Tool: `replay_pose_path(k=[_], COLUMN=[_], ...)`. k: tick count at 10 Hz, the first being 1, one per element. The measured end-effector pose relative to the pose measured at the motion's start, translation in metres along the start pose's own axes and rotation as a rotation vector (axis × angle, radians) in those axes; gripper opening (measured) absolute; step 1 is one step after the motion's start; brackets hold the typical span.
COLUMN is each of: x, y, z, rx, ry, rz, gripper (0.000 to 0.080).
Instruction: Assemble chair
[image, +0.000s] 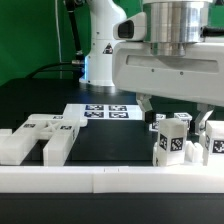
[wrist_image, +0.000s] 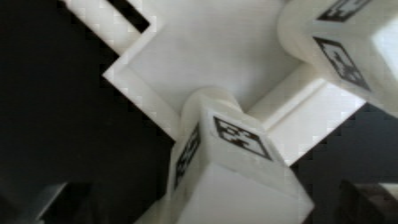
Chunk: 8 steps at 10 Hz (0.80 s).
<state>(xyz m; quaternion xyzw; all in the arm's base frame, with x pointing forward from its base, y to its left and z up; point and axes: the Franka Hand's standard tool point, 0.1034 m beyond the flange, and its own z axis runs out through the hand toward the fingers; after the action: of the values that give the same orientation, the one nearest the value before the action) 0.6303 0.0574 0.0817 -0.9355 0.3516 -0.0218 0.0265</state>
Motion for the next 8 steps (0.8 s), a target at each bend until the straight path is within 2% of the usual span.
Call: replay_pose_path(k=[4,8], x=[0.0019,0.0035], y=[-0.0009,0.0011], z=[-0.0008,-0.0007], rx=[0.002,-0.018], ry=[0.010,0.016], rz=[-0.388,-0.661], gripper=[0.0649,0.0649])
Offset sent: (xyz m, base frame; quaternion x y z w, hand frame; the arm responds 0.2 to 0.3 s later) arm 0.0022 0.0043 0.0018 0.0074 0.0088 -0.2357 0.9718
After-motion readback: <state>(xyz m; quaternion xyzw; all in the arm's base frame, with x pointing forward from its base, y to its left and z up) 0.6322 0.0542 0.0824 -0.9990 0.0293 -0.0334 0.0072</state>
